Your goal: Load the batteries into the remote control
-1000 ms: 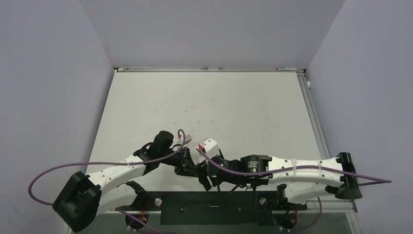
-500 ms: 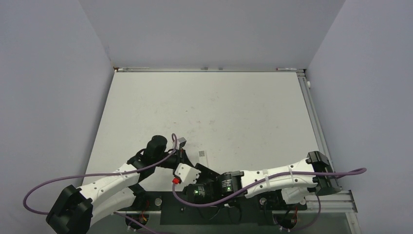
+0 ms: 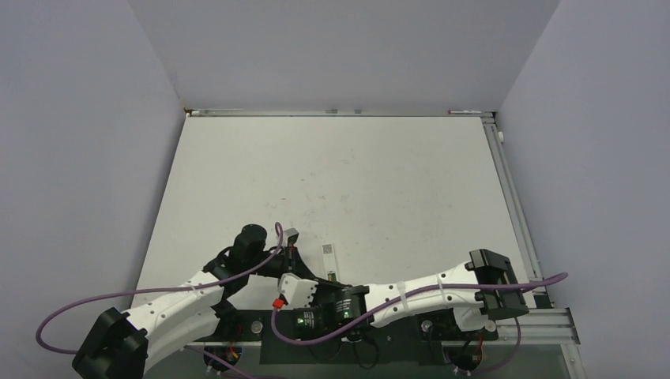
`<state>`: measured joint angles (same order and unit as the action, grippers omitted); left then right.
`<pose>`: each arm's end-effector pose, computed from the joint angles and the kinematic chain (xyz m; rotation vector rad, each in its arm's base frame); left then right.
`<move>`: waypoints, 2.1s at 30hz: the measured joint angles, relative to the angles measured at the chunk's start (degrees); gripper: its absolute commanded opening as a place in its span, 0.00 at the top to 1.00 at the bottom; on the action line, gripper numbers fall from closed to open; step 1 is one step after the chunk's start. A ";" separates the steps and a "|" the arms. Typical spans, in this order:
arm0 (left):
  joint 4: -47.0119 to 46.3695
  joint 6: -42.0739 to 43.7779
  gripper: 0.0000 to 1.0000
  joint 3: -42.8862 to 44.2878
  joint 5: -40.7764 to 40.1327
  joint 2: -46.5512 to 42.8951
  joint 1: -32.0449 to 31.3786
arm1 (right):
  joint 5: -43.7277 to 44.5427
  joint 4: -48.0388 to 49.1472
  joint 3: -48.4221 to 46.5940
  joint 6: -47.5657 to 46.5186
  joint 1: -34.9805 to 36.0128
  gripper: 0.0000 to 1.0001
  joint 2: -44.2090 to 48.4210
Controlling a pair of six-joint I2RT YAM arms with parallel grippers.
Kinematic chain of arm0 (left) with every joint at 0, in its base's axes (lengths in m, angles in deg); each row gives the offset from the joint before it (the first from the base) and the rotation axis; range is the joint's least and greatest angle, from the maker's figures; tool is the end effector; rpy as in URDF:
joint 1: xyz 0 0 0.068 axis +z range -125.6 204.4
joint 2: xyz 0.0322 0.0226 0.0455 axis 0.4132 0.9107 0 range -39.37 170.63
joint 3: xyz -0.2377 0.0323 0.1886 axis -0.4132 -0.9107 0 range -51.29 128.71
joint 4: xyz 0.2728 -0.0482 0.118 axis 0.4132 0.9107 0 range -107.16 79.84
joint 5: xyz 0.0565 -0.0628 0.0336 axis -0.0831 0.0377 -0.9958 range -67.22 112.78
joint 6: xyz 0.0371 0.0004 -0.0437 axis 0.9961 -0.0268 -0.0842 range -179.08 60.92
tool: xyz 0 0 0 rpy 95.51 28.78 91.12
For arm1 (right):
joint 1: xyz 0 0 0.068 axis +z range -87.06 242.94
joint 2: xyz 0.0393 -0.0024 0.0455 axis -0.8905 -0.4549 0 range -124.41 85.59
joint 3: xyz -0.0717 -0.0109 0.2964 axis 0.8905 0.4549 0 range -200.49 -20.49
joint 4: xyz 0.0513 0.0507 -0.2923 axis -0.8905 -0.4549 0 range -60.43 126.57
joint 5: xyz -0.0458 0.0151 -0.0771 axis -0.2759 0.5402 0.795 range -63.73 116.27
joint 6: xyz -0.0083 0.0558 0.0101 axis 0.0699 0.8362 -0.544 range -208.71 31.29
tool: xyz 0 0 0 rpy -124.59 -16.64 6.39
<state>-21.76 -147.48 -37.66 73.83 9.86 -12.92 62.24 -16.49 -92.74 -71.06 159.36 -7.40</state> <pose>0.1236 -0.1339 0.1693 0.4272 -2.3234 1.6449 -0.0159 0.3553 0.2623 -1.4753 1.9764 -0.1412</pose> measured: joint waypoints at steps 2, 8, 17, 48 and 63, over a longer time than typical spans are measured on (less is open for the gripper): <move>-1.25 -1.11 1.00 -0.52 0.02 0.20 0.15 | 0.04 0.20 -0.07 -0.50 0.42 0.92 -0.57; -3.39 -2.89 0.56 -1.01 1.25 0.66 0.15 | 1.33 -0.13 -0.04 -0.96 1.55 0.92 -0.42; -0.72 2.43 0.37 -0.57 1.75 -4.22 6.08 | -13.16 -0.92 -0.02 -3.08 -4.74 0.92 10.36; 50.82 65.13 0.41 31.87 -6.14 -4.31 -3.45 | -100.87 9.05 5.49 -10.97 -36.30 0.91 7.13; 40.50 58.53 0.52 28.35 -3.63 -5.05 -4.26 | -102.66 17.40 7.65 -4.85 -36.44 0.92 7.17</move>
<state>18.74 -88.95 -9.31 70.20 4.82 -17.18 -40.42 0.91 -85.09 -75.92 122.93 -0.23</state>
